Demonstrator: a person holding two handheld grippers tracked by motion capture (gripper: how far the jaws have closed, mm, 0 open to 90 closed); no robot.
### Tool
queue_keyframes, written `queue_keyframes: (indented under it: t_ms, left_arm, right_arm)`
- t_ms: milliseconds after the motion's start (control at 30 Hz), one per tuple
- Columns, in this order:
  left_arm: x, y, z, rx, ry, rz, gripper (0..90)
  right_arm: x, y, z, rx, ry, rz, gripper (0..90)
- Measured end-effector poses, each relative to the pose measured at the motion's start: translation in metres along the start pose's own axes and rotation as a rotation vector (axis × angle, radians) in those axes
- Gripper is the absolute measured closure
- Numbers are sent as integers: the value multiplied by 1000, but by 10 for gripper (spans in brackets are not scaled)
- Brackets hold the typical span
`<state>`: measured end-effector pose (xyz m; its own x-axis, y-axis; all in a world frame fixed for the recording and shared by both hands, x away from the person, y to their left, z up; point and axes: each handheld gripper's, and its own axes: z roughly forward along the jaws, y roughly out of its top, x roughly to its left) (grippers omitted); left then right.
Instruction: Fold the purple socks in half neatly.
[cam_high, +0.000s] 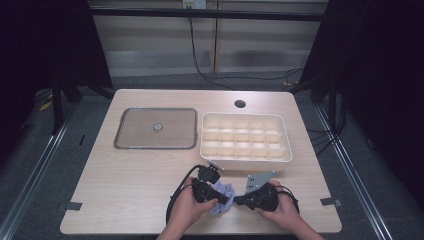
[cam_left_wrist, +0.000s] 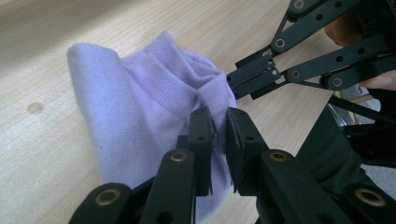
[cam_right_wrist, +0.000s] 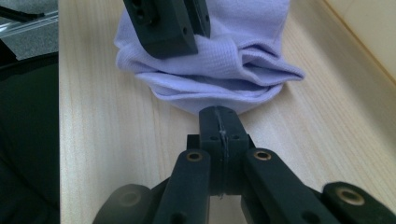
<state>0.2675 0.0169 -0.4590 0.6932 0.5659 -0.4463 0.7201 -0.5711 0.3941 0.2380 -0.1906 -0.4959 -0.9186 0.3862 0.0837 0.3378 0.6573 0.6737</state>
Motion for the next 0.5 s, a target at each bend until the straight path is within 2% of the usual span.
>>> queue_keyframes:
  t_ms: [233,500]
  left_arm:
    - [-1,0,1,5,-2,2,786]
    - [-2,2,-5,-1,7,2,770]
  right_arm:
    - [0,0,0,0,2,0,900]
    - [0,0,0,0,2,3,900]
